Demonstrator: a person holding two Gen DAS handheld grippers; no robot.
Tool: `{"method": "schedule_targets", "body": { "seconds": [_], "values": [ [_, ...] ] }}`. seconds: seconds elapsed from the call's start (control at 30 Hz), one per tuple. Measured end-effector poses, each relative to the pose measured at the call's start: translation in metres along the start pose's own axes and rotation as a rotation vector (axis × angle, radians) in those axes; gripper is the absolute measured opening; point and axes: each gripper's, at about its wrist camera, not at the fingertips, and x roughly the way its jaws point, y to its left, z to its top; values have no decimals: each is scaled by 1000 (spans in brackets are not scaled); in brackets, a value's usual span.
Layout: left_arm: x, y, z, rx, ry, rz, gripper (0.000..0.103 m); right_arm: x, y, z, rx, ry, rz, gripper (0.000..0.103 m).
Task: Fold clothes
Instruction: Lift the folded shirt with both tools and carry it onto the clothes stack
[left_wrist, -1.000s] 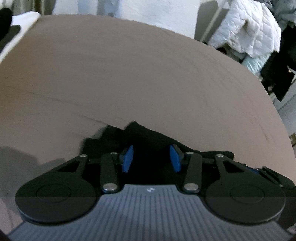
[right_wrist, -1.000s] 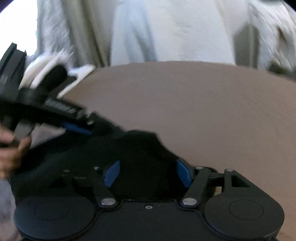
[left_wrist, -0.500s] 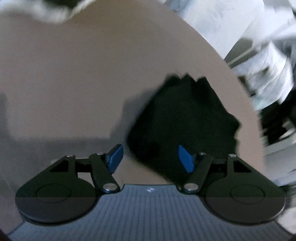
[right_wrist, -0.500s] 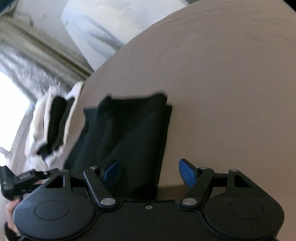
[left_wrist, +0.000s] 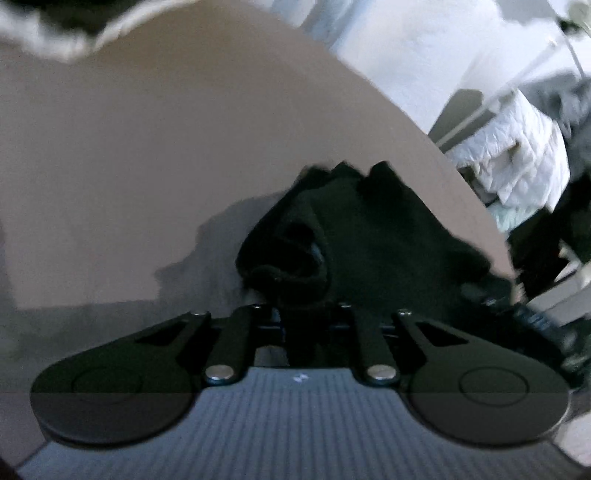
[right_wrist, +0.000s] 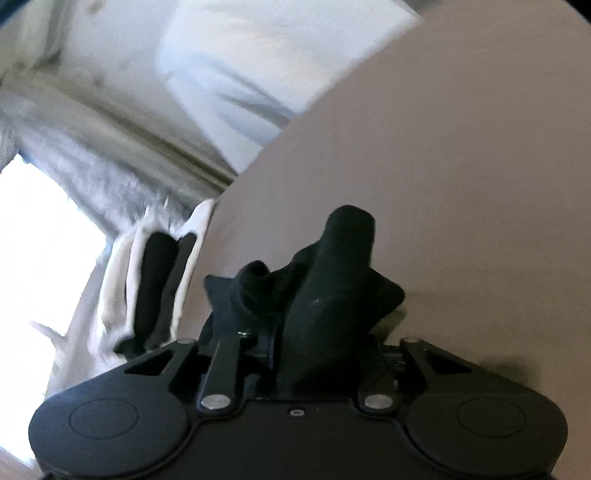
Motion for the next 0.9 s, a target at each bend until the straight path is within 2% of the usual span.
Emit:
{"method": "schedule_targets", "body": {
  "seconds": [0.13, 0.23, 0.43, 0.5, 0.67, 0.83, 0.9],
  "values": [
    [-33, -24, 0, 141, -91, 49, 11, -23, 57, 3, -153, -18, -12, 22],
    [-69, -30, 6, 175, -166, 66, 11, -31, 108, 9, -282, -38, 1, 22],
    [-150, -31, 46, 281, -316, 120, 11, -23, 215, 44, -507, -2, 29, 22],
    [-176, -25, 62, 263, -374, 120, 11, -6, 260, 62, -607, 29, 61, 21],
    [-211, 2, 88, 248, -486, 115, 11, 51, 331, 109, -594, 106, 168, 21],
    [-216, 36, 113, 232, -511, 162, 11, 121, 383, 93, -726, 147, 132, 21],
    [-215, 38, 133, 260, -531, 207, 11, 138, 399, 87, -795, 121, 131, 21]
  ]
}}
